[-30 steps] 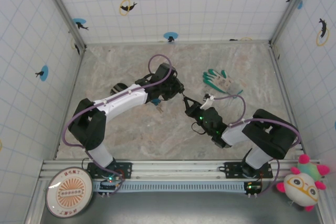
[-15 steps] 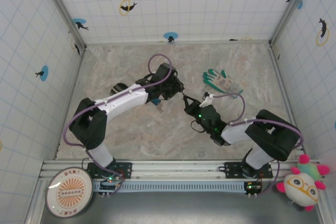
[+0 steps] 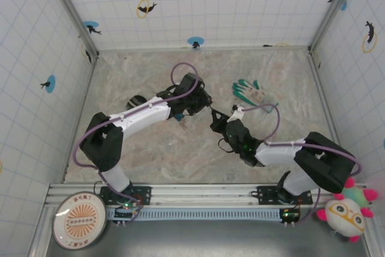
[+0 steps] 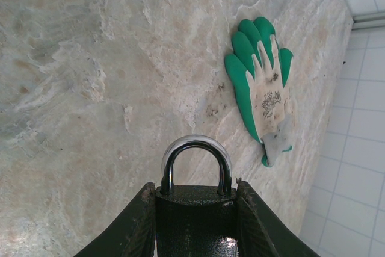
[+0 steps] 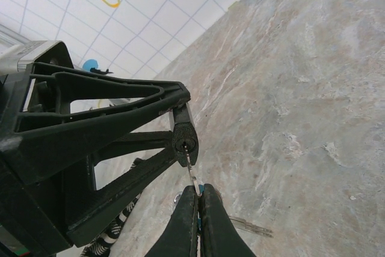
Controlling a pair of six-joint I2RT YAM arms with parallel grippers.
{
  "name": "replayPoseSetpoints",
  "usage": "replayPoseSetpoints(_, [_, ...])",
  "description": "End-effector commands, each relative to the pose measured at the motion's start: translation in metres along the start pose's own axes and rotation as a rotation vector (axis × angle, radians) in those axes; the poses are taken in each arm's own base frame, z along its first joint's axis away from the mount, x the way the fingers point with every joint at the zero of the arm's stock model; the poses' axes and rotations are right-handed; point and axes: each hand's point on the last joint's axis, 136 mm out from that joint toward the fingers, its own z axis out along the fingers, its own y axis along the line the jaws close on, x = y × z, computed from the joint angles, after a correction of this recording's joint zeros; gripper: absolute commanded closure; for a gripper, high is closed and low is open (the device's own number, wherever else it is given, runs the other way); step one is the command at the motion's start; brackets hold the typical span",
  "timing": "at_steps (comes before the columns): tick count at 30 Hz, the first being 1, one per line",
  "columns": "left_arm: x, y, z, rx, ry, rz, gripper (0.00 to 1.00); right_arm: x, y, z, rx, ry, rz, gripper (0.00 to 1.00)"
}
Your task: Unlock with the key
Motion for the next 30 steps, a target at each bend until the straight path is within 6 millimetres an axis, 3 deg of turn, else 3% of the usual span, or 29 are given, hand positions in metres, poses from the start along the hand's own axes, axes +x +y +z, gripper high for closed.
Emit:
replayPoseSetpoints(1, [0.02,-0.001,0.002,-0.007,0.077,-0.015,0.99,-0.028,0.017,0.001,-0.036,-0.108,0.073,1.0])
replayPoseSetpoints(10, [0.017,-0.002,-0.003,-0.009,0.046,-0.012,1.0,-0.028,0.026,0.006,-0.141,-0.094,0.257,1.0])
replayPoseSetpoints(20, [0.023,0.005,0.001,-0.058,0.04,-0.001,1.0,-0.04,0.039,0.005,-0.154,-0.151,0.285,1.0])
replayPoseSetpoints(26, [0.027,0.002,0.004,-0.055,0.057,-0.011,1.0,-0.036,0.045,0.005,-0.114,-0.167,0.116,1.0])
replayPoseSetpoints(30, [0.025,0.0,0.001,-0.049,0.046,-0.011,1.0,-0.03,0.036,0.006,-0.077,-0.174,0.087,1.0])
